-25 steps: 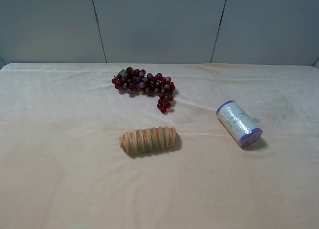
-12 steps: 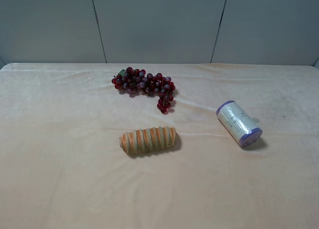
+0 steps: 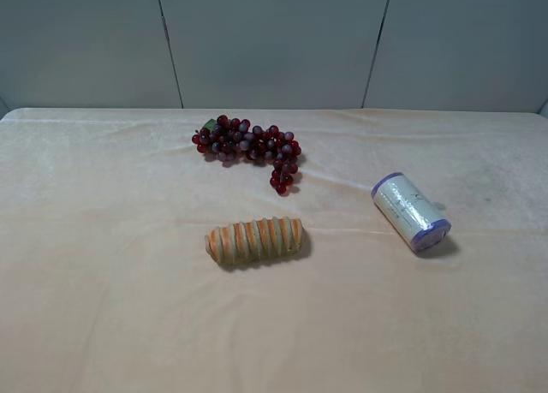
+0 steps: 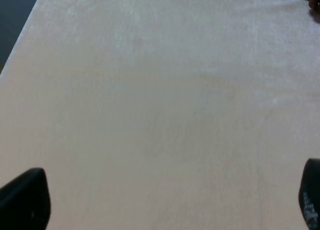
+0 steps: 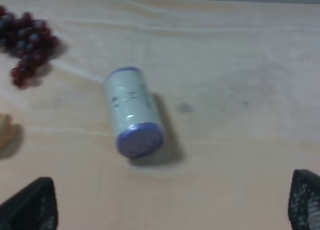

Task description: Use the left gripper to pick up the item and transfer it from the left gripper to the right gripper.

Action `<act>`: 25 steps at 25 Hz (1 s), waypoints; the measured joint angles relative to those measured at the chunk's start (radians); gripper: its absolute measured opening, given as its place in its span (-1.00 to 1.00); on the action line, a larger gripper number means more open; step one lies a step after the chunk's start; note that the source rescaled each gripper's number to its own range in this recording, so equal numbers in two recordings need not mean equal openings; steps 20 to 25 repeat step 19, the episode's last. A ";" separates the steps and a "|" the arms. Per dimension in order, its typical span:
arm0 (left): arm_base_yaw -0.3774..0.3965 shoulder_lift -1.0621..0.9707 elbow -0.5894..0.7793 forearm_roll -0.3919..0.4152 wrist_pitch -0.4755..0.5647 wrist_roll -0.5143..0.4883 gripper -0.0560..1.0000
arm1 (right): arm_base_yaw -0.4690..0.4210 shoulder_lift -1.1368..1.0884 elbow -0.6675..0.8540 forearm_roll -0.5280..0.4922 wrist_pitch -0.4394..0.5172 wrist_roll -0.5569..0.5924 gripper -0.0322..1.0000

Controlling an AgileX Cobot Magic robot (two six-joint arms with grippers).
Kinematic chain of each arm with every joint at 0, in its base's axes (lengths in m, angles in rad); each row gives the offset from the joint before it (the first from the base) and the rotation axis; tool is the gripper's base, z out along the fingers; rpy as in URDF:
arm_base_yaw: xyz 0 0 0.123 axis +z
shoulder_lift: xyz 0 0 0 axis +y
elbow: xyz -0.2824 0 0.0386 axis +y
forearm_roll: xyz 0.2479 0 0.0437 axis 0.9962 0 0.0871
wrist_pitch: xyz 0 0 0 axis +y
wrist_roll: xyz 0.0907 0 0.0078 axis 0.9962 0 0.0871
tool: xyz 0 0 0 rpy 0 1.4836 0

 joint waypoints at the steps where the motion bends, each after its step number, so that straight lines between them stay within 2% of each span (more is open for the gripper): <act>1: 0.000 0.000 0.000 0.000 0.000 0.000 1.00 | -0.026 -0.004 0.000 0.000 -0.001 0.000 1.00; 6: 0.000 0.000 0.000 0.000 0.000 0.000 1.00 | -0.090 -0.013 0.000 0.000 -0.002 0.000 1.00; 25: 0.000 0.000 0.000 0.000 0.000 0.000 1.00 | -0.090 -0.014 0.000 0.008 -0.002 0.000 1.00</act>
